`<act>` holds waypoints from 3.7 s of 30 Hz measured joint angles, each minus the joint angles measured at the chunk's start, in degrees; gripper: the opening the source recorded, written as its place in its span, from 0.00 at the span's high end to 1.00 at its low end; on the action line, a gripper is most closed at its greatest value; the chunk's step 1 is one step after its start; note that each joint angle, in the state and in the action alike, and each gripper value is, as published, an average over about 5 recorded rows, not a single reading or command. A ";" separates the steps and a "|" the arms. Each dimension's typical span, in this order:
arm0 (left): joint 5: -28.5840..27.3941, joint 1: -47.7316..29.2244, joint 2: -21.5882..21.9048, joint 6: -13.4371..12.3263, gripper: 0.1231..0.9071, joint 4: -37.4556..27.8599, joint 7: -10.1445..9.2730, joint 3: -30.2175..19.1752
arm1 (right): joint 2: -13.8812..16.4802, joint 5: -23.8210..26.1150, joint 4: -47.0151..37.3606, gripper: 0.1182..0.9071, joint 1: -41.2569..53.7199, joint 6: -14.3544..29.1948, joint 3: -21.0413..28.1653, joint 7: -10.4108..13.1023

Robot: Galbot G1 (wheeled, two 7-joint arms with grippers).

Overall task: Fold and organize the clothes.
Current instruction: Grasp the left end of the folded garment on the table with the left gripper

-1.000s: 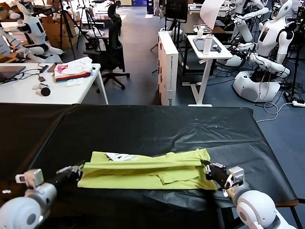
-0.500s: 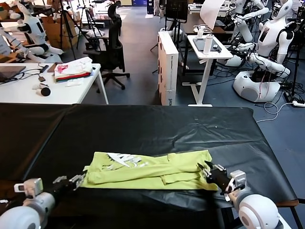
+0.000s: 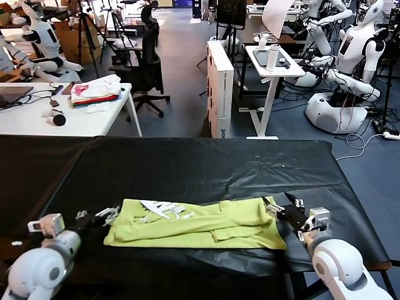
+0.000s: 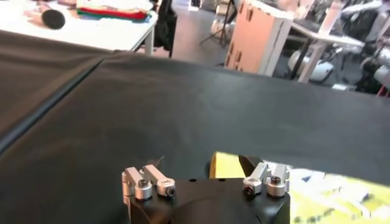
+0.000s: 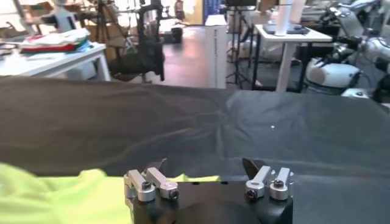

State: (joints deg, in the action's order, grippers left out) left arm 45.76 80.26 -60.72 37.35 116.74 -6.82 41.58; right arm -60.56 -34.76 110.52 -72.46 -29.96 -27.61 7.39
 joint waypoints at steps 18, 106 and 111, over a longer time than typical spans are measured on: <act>-2.56 -5.03 -2.36 0.40 0.00 -6.56 0.90 -5.91 | -3.03 1.95 -4.99 0.21 1.89 -0.01 1.49 -0.90; 13.73 -4.54 5.68 4.72 0.00 -13.18 10.12 0.44 | 4.10 -0.32 5.19 0.00 -21.04 35.18 -9.99 -19.43; 14.01 -3.56 5.27 4.64 0.00 -12.55 10.40 0.41 | 3.85 -0.23 5.08 0.00 -20.91 35.18 -9.83 -19.41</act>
State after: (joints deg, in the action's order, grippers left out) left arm 59.77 76.70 -55.45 41.99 104.19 3.59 41.99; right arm -56.72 -34.99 115.59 -93.38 5.22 -37.44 -12.02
